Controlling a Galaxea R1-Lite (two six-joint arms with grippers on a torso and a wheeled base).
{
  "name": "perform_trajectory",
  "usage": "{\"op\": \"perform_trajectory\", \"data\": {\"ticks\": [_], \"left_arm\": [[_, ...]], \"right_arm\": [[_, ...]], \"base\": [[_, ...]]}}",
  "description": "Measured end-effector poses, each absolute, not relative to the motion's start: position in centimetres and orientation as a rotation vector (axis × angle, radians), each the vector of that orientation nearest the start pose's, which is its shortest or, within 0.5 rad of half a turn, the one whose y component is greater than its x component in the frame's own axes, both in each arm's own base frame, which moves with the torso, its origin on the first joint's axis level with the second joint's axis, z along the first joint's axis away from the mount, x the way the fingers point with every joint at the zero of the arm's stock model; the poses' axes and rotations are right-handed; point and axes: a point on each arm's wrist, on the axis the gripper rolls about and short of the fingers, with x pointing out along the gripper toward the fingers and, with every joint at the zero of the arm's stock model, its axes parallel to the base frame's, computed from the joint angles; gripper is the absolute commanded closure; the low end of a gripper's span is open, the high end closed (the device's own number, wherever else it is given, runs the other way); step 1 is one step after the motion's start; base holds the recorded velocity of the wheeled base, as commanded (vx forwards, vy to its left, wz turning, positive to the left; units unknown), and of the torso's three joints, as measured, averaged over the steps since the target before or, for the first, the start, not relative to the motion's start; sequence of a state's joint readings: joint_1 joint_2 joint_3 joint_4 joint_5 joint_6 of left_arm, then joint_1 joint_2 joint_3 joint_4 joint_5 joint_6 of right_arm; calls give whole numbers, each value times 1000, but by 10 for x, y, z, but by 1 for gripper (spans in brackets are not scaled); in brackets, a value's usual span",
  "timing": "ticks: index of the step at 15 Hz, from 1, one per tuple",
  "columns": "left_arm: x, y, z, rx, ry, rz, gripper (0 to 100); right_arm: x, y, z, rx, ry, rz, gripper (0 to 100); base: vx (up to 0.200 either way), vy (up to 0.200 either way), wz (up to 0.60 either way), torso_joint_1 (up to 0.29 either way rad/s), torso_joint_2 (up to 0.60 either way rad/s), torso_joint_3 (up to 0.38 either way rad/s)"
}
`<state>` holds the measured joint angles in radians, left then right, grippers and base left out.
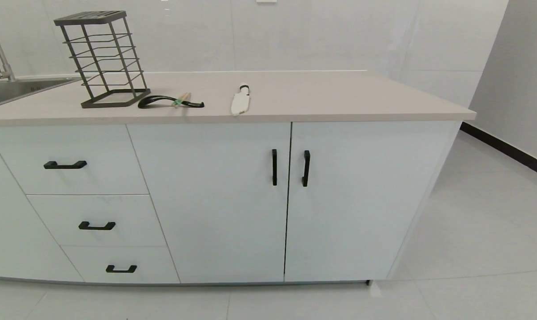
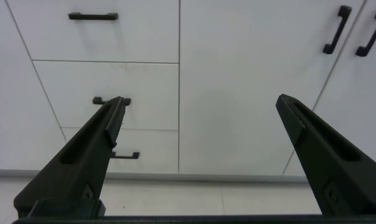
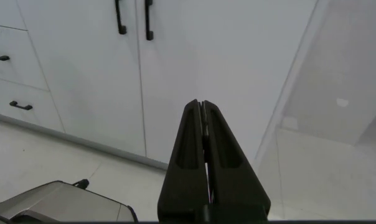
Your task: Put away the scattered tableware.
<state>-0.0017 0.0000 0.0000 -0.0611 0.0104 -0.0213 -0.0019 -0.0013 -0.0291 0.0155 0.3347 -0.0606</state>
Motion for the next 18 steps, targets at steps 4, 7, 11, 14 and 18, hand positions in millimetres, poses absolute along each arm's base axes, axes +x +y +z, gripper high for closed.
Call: {"op": "perform_trajectory", "data": {"ticks": [4,7,11,14,18], "left_arm": [[-23,0,82,-32,-60,8,0],[-23,0,82,-32,-62,9,0],[-23,0,82,-28,-61,8,0],[-23,0,82,-28,-60,8,0],[-23,0,82,-29,-61,8,0]], "right_arm": [[-26,7,82,-61,-25,328,100],[-26,7,82,-56,-24,334,100],[-27,7,82,-59,-25,331,100],[-26,7,82,-58,-26,330,100],[-26,7,82,-48,-23,331,100]], "base": [[0,0,300,0,1,1],[0,67,200,2,3,2],[0,200,0,2,4,2],[0,200,0,2,4,2],[100,100,0,2,4,2]]}}
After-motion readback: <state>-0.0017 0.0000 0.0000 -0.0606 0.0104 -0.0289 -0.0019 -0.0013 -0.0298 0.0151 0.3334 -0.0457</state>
